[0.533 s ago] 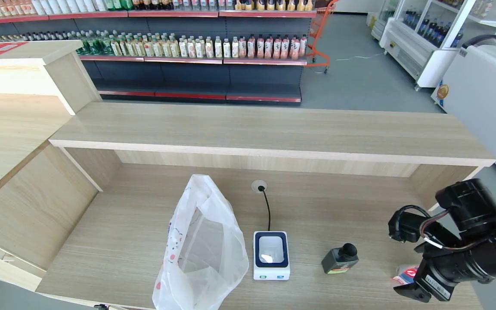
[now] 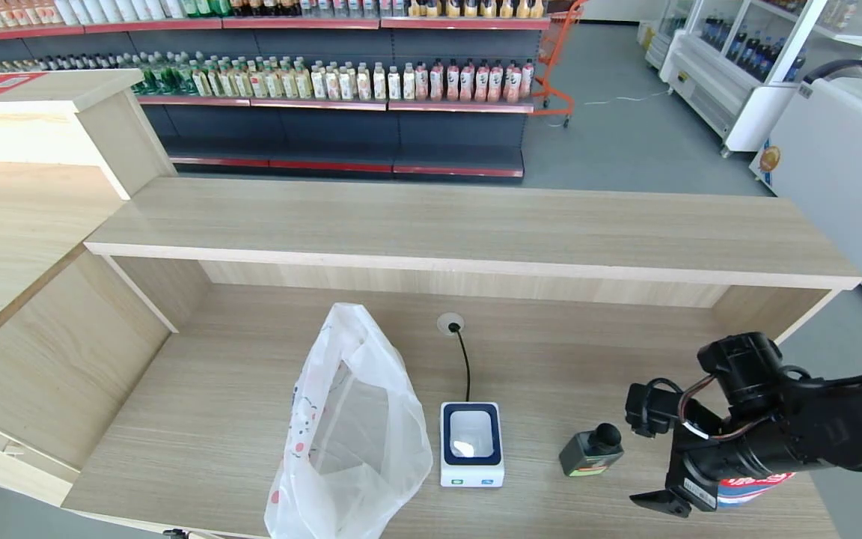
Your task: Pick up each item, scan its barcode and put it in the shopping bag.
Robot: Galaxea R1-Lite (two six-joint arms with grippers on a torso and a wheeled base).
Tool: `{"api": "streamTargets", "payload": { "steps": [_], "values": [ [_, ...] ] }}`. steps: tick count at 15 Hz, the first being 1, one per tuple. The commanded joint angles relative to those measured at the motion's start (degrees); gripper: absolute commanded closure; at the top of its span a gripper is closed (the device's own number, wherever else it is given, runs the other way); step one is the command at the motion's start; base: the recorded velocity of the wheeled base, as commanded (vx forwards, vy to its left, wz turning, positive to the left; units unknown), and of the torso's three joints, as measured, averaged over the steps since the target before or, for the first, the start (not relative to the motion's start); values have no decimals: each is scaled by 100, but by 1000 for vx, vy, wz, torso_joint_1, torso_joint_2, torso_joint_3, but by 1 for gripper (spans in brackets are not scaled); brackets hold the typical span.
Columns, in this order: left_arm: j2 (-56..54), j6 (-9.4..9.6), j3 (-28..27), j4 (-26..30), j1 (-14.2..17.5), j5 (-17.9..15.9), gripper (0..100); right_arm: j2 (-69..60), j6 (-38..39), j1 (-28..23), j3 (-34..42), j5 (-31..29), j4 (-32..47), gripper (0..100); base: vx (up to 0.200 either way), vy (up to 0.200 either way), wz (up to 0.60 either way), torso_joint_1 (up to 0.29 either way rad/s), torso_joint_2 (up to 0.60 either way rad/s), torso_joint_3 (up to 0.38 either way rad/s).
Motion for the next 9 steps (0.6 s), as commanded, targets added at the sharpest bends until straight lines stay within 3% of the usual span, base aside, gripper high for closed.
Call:
{"api": "streamTargets", "payload": {
  "steps": [1,9],
  "values": [
    [-2,-6,1,-4,0,1,0,605,-105,-49,-68,283,-372,0,0,0,0,0,0,0],
    [-2,3,1,5,0,1,0,1475,-158,-14,-684,968,-768,0,0,0,0,0,0,0]
  ]
}}
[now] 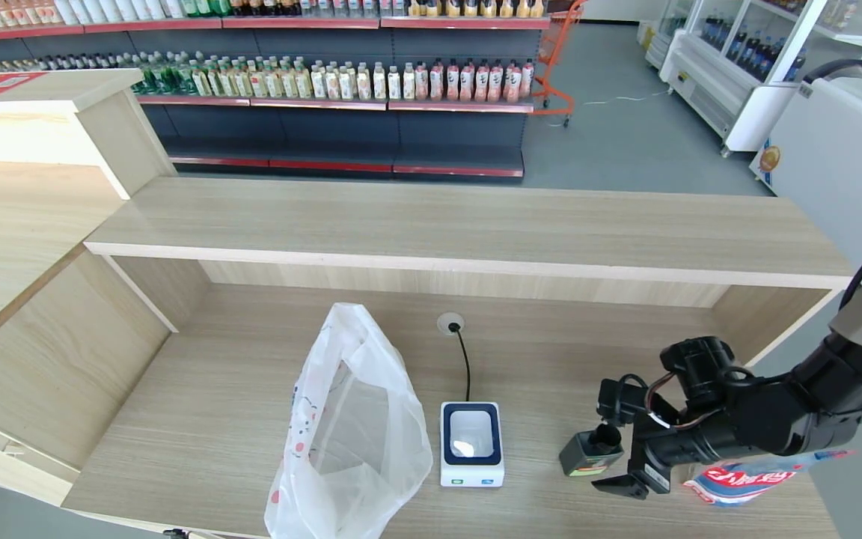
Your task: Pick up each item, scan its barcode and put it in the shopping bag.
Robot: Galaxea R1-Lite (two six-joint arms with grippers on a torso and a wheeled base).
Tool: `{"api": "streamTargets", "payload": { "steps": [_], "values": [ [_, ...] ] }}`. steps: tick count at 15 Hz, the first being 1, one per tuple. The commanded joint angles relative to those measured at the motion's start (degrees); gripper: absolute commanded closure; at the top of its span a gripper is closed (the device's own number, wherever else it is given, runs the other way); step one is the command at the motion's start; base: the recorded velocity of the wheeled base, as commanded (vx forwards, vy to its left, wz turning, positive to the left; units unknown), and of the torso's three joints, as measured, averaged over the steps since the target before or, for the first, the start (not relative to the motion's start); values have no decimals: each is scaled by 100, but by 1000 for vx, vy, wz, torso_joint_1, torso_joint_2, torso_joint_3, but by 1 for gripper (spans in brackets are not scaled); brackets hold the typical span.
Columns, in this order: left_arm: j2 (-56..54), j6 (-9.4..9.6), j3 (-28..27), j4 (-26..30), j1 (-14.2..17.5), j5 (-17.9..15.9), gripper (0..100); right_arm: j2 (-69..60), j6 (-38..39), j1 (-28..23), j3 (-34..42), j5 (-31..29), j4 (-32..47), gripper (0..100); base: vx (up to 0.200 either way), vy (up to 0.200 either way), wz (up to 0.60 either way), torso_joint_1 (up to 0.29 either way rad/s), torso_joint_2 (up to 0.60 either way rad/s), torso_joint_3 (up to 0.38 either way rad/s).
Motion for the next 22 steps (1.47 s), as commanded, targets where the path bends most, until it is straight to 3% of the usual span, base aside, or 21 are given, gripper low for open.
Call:
{"api": "streamTargets", "payload": {
  "steps": [1,12,13,20,22],
  "values": [
    [-2,3,1,-4,0,1,0,288,-2,37,-78,17,-139,0,0,0,0,0,0,0],
    [-2,3,1,-4,0,1,0,657,42,397,-430,131,-500,0,0,0,0,0,0,0],
    [-2,-6,1,-4,0,1,0,648,42,423,-421,131,-517,100,0,0,0,0,0,0],
    [-2,3,1,-4,0,1,0,367,51,397,-175,438,-684,100,0,0,0,0,0,0],
    [-2,3,1,5,0,1,0,-81,385,256,45,605,-728,100,0,0,0,0,0,0]
  ]
}}
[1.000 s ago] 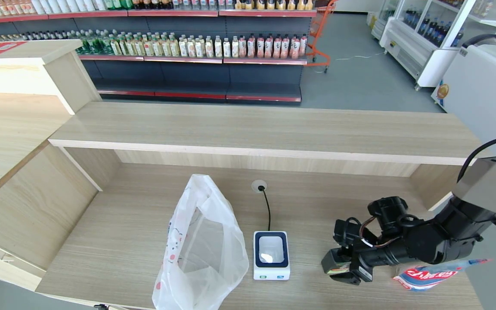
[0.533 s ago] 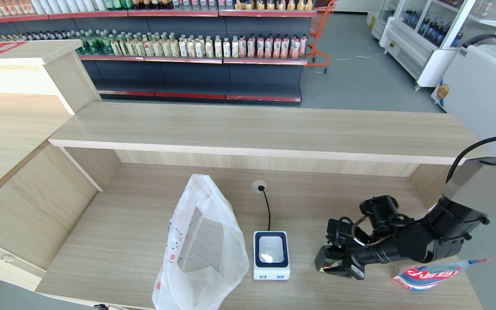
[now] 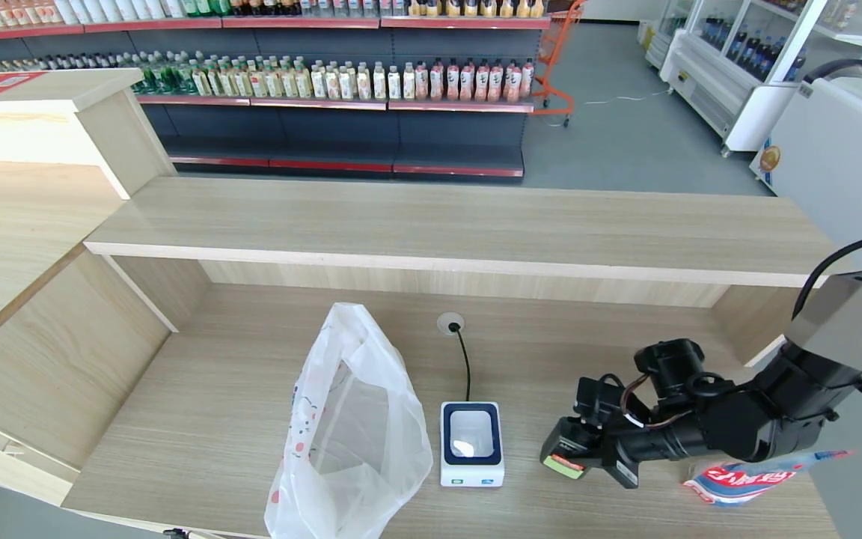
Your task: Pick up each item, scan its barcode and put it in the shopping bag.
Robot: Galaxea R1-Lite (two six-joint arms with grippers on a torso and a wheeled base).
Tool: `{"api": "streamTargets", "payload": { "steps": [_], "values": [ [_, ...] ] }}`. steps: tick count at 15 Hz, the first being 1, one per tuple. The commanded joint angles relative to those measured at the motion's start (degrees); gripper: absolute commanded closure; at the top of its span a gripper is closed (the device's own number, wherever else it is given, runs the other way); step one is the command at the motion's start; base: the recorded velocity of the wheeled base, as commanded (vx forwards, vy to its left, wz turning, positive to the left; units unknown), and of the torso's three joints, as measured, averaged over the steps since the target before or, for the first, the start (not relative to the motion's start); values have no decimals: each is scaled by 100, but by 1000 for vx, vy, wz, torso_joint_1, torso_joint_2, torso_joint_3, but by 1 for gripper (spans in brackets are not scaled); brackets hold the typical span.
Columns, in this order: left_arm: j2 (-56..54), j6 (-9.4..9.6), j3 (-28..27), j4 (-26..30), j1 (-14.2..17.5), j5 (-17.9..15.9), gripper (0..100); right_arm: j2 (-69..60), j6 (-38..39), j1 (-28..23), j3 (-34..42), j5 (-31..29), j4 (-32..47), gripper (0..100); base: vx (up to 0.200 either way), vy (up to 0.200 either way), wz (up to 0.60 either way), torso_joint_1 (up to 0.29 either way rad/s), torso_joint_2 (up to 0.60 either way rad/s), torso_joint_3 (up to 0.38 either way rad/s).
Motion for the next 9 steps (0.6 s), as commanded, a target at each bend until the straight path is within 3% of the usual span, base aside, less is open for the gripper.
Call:
{"api": "streamTargets", "payload": {
  "steps": [1,4,5,7,9],
  "values": [
    [-2,-2,1,-4,0,1,0,-847,354,-265,306,143,-36,100,0,0,0,0,0,0],
    [-2,-2,1,-4,0,1,0,-2297,275,-1135,1228,196,17,100,0,0,0,0,0,0],
    [-2,-2,1,-4,0,1,0,-2560,-77,-1416,1264,231,96,100,0,0,0,0,0,0],
    [-2,-11,1,-4,0,1,0,-2754,-1263,-1776,1167,424,-45,100,0,0,0,0,0,0],
    [-2,-11,1,-4,0,1,0,-2798,-2757,-1917,1141,1523,-177,100,0,0,0,0,0,0]
  ]
}}
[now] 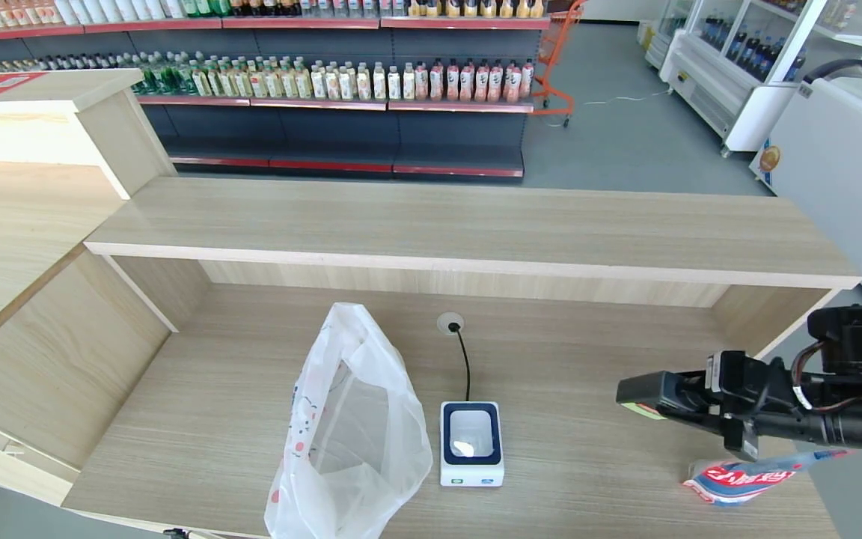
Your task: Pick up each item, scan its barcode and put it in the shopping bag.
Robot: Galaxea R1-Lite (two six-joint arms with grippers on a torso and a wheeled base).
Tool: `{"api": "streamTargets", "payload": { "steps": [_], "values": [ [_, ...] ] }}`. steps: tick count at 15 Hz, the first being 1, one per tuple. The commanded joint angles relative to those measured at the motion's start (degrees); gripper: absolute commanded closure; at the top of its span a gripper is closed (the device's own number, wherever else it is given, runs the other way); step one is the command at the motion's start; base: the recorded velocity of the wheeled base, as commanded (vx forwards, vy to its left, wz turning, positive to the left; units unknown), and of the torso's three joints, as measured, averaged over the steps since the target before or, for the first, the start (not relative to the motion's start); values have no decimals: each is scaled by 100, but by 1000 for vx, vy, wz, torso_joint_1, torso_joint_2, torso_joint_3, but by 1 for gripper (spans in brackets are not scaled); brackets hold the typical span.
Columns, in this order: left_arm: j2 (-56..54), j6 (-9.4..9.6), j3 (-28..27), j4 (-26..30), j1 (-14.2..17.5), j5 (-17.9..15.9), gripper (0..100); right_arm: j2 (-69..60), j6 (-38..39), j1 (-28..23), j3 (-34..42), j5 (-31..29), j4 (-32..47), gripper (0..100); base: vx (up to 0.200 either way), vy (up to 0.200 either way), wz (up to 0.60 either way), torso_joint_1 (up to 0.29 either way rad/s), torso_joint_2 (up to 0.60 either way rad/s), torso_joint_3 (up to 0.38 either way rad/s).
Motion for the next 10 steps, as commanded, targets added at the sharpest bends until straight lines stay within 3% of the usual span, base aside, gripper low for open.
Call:
{"api": "streamTargets", "payload": {
  "steps": [1,2,4,10],
  "values": [
    [-2,1,1,5,0,1,0,-386,-1060,-228,-3,747,-80,100,0,0,0,0,0,0],
    [-2,1,1,-4,0,1,0,-439,-2335,-237,6,1494,-37,100,0,0,0,0,0,0],
    [-2,1,1,-4,0,1,0,-535,-3978,-167,23,2039,43,100,0,0,0,0,0,0],
    [-2,-8,1,-4,0,1,0,-992,-7046,2189,76,1793,675,100,0,0,0,0,0,0]
  ]
}}
